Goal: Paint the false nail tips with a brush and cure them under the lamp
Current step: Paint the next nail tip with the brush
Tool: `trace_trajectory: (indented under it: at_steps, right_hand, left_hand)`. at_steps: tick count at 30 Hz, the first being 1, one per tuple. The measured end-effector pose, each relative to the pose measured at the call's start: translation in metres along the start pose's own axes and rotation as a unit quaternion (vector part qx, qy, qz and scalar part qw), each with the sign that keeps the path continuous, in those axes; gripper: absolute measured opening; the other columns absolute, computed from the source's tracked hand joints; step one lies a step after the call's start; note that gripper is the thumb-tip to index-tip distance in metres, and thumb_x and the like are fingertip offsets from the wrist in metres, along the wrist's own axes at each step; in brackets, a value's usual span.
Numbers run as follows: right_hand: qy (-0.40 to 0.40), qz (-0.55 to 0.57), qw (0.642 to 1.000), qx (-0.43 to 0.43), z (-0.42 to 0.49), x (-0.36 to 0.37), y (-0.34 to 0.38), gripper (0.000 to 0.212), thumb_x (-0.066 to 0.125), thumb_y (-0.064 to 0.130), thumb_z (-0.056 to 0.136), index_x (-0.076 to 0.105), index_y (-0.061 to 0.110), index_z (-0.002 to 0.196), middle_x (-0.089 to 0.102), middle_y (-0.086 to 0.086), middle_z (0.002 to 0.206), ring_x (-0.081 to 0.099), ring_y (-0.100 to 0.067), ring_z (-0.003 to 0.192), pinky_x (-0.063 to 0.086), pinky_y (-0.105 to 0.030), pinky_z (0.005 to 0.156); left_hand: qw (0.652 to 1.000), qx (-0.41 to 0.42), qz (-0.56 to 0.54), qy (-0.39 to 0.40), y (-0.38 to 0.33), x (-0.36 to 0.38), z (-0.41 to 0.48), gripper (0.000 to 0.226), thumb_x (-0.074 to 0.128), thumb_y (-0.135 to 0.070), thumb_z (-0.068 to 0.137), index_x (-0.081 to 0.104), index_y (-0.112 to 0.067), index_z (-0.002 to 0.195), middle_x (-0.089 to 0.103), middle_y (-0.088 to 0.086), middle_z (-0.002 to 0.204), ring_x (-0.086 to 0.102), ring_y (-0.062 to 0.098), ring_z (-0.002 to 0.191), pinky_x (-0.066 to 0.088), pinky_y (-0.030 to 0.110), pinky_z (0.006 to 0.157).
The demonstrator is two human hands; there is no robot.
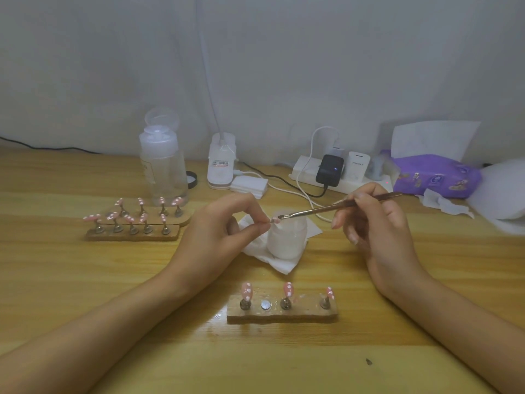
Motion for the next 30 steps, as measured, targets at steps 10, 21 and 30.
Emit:
trace_trajectory:
  at_steps: [10, 21, 30]
  right_hand:
    - [0.003, -0.003, 1.0, -0.019, -0.001, 0.001, 0.005, 0.023, 0.046, 0.022, 0.094, 0.054, 0.026, 0.073, 0.065, -0.01, 0.06, 0.037, -0.012, 0.038, 0.03, -0.019, 0.039]
    - [0.037, -0.021, 0.998, -0.042, -0.003, 0.007, 0.009, 0.025, 0.043, 0.018, 0.098, 0.054, 0.024, 0.076, 0.067, -0.011, 0.063, 0.037, -0.011, 0.038, 0.032, -0.019, 0.04]
    - [0.003, -0.036, 0.997, -0.064, -0.002, -0.004, 0.022, 0.026, 0.038, 0.008, 0.103, 0.048, 0.014, 0.079, 0.058, -0.005, 0.052, 0.034, -0.01, 0.037, 0.029, -0.017, 0.038]
  left_hand:
    - [1.0, -0.006, -0.001, 0.005, 0.001, 0.0, -0.001, 0.01, 0.074, -0.021, 0.087, 0.067, -0.024, 0.079, 0.066, -0.003, 0.079, 0.044, 0.015, 0.049, 0.037, 0.02, 0.052]
    - [1.0, -0.006, -0.01, 0.003, 0.002, 0.0, 0.0, 0.011, 0.073, -0.02, 0.087, 0.066, -0.022, 0.079, 0.063, 0.008, 0.076, 0.043, 0.024, 0.051, 0.033, 0.024, 0.051]
    - [1.0, -0.002, -0.001, 0.003, 0.001, -0.001, -0.001, 0.011, 0.073, -0.022, 0.087, 0.066, -0.025, 0.078, 0.063, -0.004, 0.074, 0.04, 0.007, 0.048, 0.033, 0.017, 0.051]
Point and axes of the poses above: each hand's wrist, its own z-axis towards the middle knuckle, its own x-axis out of the palm, y = z × x, the point moved 7 cm from there along z, towards the middle knuckle
